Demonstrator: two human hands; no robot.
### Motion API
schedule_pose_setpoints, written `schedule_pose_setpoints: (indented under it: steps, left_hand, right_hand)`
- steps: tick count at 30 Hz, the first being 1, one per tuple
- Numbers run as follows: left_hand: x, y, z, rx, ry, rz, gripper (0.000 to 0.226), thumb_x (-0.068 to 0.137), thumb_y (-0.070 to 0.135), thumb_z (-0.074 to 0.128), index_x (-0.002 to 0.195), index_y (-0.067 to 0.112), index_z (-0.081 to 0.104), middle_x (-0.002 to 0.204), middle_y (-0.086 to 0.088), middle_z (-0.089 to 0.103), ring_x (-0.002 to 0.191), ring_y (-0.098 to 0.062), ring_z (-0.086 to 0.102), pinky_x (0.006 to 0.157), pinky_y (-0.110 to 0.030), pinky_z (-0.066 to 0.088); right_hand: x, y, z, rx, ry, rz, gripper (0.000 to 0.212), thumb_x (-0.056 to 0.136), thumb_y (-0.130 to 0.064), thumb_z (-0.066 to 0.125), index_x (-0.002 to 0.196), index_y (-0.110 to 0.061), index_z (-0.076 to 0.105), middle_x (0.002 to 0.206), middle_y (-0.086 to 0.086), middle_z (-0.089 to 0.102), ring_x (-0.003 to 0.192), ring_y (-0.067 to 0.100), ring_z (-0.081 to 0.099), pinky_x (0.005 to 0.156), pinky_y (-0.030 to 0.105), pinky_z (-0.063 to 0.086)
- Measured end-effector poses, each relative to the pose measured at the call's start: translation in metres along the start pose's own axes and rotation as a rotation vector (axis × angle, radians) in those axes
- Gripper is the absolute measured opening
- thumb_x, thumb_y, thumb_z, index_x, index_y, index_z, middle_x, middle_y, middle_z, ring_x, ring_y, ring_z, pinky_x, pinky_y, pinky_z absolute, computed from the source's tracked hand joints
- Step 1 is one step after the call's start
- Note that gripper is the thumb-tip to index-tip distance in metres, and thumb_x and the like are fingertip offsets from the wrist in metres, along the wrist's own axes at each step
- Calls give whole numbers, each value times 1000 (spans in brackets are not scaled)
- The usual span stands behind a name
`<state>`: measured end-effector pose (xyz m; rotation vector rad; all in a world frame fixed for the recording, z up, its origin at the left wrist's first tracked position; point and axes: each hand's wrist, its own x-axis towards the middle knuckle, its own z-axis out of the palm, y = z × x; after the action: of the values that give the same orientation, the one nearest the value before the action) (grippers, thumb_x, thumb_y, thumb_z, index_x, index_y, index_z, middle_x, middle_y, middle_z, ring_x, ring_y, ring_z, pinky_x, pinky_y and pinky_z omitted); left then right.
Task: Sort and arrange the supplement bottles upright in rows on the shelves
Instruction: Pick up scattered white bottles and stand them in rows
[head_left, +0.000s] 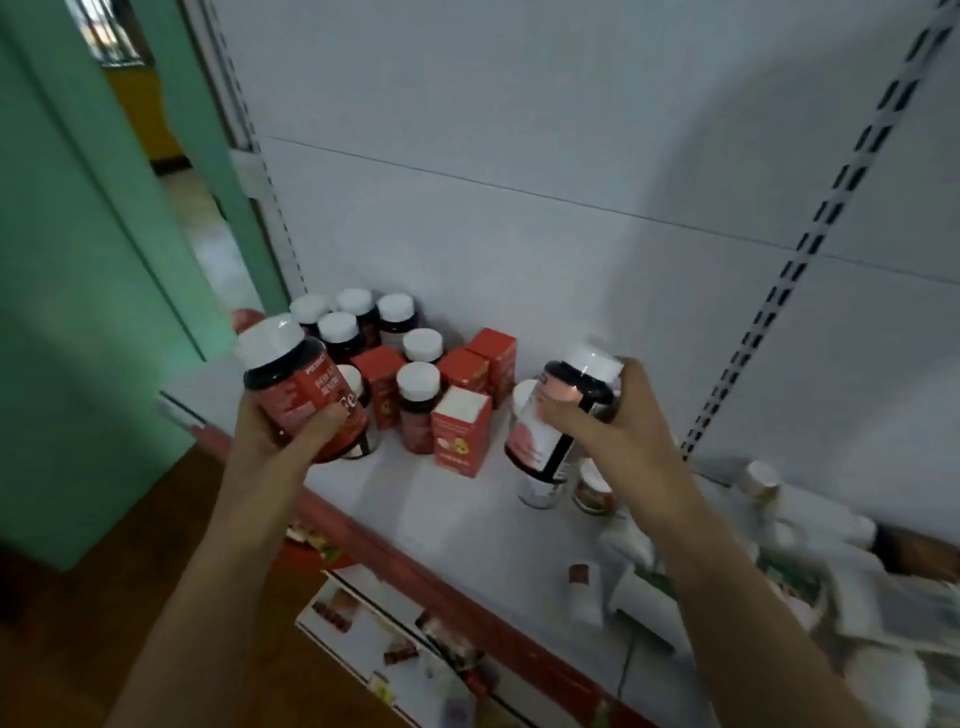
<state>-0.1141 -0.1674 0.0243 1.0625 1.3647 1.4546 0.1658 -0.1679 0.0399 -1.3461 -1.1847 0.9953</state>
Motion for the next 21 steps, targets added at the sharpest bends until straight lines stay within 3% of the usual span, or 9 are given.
schedule_pose_setpoints:
  steps: [2, 5, 8, 12, 16, 19, 21]
  left_hand:
    - [12, -14, -30, 154, 48, -25, 93, 63, 52, 86, 145, 36, 45, 138, 11, 61, 128, -16, 58, 112, -53, 41]
    - [36, -32, -56, 228, 44, -35, 85, 74, 27, 85, 147, 28, 44, 142, 4, 58, 130, -20, 55, 112, -50, 41]
    - [64, -47, -70, 320, 42, -46, 84, 77, 15, 86, 148, 24, 42, 145, -1, 55, 132, -24, 53, 111, -50, 42]
    - [92, -66, -76, 427, -61, 1, 82, 76, 15, 88, 143, 24, 43, 144, 3, 54, 130, -23, 52, 111, -47, 43]
    - [101, -72, -80, 519, -198, 1, 94, 76, 20, 88, 150, 26, 31, 147, 6, 49, 135, -20, 49, 111, -44, 42]
    - [102, -57, -86, 534, -198, 47, 105, 78, 29, 86, 157, 31, 16, 153, 12, 39, 137, -9, 38, 115, -43, 33]
    - [106, -41, -88, 647, -146, 208, 87, 88, 38, 75, 156, 30, 23, 156, 5, 39, 141, -15, 37, 113, -40, 32]
  right_hand:
    - [8, 2, 37, -79, -80, -14, 50, 80, -24, 83, 117, -29, 50, 104, -12, 68, 91, -2, 66, 81, 26, 53]
    - [16, 8, 90, -216, -224, -77, 52, 77, -25, 83, 113, -38, 49, 106, -17, 65, 96, -3, 63, 80, 23, 51]
    - [23, 22, 139, -437, -289, -151, 53, 75, -30, 82, 115, -33, 47, 110, -12, 56, 100, 10, 58, 77, 23, 47]
    - [22, 48, 180, -816, -116, -225, 70, 80, -40, 79, 135, -27, 38, 124, 2, 44, 107, 26, 54, 78, 33, 47]
    - [13, 53, 180, -797, -38, -317, 77, 80, -44, 80, 141, -34, 34, 129, -1, 44, 106, 23, 57, 76, 32, 51]
    - [14, 39, 155, -646, -17, -366, 60, 84, -40, 77, 134, -32, 45, 124, -6, 50, 103, 12, 52, 81, 28, 47]
    - [22, 30, 129, -688, 76, -415, 42, 87, -32, 71, 124, -26, 52, 111, -7, 56, 94, 12, 53, 77, 29, 45]
